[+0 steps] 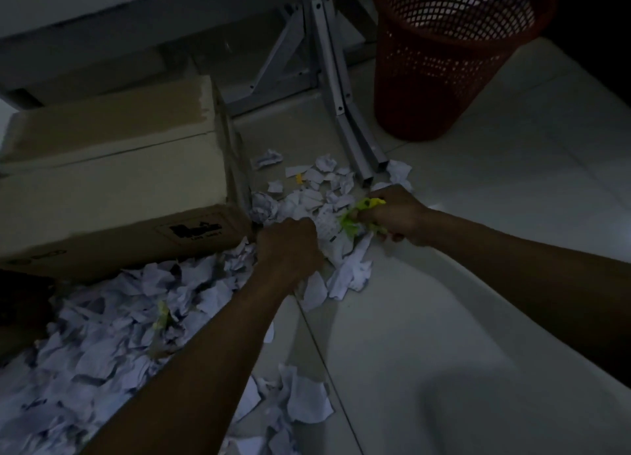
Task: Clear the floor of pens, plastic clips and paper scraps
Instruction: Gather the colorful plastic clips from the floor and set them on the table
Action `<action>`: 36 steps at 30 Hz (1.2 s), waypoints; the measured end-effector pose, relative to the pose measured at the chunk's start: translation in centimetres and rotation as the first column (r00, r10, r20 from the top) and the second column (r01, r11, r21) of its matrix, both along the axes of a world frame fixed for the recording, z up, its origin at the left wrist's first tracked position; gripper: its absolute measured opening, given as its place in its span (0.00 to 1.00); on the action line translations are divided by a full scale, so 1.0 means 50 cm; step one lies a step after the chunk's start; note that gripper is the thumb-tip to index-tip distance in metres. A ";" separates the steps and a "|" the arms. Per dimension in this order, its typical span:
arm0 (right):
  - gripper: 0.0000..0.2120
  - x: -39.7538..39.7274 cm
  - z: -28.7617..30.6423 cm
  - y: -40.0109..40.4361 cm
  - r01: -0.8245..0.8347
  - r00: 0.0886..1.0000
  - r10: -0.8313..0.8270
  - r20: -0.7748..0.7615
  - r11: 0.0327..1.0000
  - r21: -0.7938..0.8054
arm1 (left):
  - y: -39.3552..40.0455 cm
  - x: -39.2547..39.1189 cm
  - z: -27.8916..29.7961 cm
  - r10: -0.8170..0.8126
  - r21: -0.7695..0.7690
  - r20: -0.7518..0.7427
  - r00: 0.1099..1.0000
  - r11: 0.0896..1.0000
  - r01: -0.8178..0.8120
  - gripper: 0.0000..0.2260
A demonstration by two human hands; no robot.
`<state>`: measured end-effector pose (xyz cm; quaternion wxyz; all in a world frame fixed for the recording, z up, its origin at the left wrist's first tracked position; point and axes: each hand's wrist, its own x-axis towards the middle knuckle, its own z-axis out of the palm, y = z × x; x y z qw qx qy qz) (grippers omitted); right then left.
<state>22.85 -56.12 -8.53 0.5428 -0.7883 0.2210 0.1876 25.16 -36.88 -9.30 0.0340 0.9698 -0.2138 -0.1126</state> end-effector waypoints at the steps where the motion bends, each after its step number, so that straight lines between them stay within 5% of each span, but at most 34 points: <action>1: 0.16 -0.006 0.003 -0.010 0.057 0.998 -0.056 -0.014 0.997 0.045 | -0.004 -0.004 -0.005 -0.114 0.051 0.108 0.988 0.993 0.109 0.11; 6: 0.11 -0.029 0.004 -0.030 0.158 0.982 -0.139 -0.129 0.976 0.152 | 0.018 -0.017 -0.058 -0.238 0.102 0.273 0.932 0.971 0.218 0.18; 10: 0.08 -0.041 -0.004 -0.026 0.215 0.966 -0.175 -0.191 0.953 0.214 | 0.036 -0.024 -0.081 -0.233 0.029 0.250 0.940 0.972 0.233 0.10; 12: 0.07 -0.042 -0.008 -0.026 0.246 0.956 -0.188 -0.224 0.931 0.270 | 0.056 -0.015 -0.088 -0.190 -0.080 0.132 0.973 0.976 0.201 0.11; 14: 0.05 -0.042 -0.015 -0.028 0.268 0.946 -0.180 -0.268 0.900 0.343 | 0.065 -0.001 -0.058 0.012 -0.301 -0.115 0.993 0.952 -0.046 0.20; 16: 0.05 -0.041 -0.022 -0.028 0.292 0.937 -0.168 -0.307 0.861 0.418 | 0.067 0.006 -0.006 0.181 -0.445 -0.548 0.817 0.764 -0.468 0.21; 18: 0.05 -0.038 -0.022 -0.026 0.335 0.924 -0.187 -0.334 0.817 0.470 | 0.070 0.008 0.029 0.177 -0.416 -0.788 0.590 0.554 -0.722 0.12; 21: 0.05 -0.024 -0.005 -0.023 0.395 0.909 -0.233 -0.346 0.747 0.535 | 0.085 0.002 0.064 0.031 -0.260 -0.958 0.284 0.316 -0.912 0.07; 23: 0.05 -0.014 0.016 -0.018 0.407 0.908 -0.247 -0.337 0.706 0.580 | 0.089 0.005 0.076 -0.106 -0.177 -0.981 0.160 0.180 -0.968 0.07; 28: 0.05 -0.005 0.132 -0.003 0.448 0.893 -0.289 -0.345 0.636 0.628 | 0.057 0.005 0.173 -0.364 -0.181 -0.918 0.156 0.037 -0.983 0.19; 36: 0.06 -0.057 0.522 -0.022 0.519 0.853 -0.367 -0.371 0.517 0.681 | -0.050 -0.023 0.550 -0.327 -0.198 -0.928 0.176 0.035 -0.980 0.07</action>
